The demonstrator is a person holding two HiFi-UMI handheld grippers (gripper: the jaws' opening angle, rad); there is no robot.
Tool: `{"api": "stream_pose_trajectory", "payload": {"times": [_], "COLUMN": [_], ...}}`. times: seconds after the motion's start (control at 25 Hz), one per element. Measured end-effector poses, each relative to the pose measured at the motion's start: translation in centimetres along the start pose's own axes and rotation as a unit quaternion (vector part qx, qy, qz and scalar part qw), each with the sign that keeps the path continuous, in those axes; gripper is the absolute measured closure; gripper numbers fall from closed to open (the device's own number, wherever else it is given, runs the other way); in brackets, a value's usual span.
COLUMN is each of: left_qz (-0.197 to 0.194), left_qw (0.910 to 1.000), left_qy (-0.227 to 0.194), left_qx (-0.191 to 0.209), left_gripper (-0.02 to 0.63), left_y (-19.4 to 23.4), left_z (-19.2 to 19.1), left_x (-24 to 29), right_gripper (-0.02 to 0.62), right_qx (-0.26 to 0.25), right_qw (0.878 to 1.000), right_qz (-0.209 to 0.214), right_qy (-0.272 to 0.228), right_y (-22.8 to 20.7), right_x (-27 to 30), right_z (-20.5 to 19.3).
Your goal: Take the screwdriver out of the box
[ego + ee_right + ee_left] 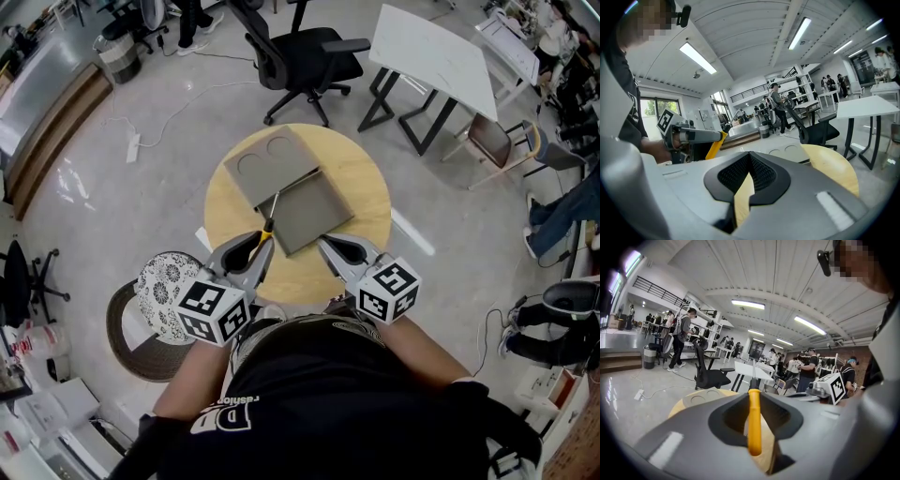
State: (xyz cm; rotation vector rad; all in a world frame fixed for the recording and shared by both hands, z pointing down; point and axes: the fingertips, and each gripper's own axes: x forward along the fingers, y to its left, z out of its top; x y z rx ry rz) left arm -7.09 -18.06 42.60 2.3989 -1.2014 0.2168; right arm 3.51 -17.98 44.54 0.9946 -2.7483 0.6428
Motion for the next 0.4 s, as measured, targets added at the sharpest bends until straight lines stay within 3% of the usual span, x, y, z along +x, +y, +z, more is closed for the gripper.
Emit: {"api": "stream_pose_trajectory", "payload": {"times": [0.4], "left_qz": [0.004], "left_qw": [1.0], "left_qy": [0.004], "left_qx": [-0.001], "left_gripper": [0.471], "left_y": [0.47], "left_z": [-0.09], "left_x": [0.17], "right_gripper": [0.599], "right_qx": [0.0], "right_qw": [1.0], "right_qz": [0.0], "right_qy": [0.004], "right_y": [-0.04], "right_x": [0.49], "right_z": [-0.15]}}
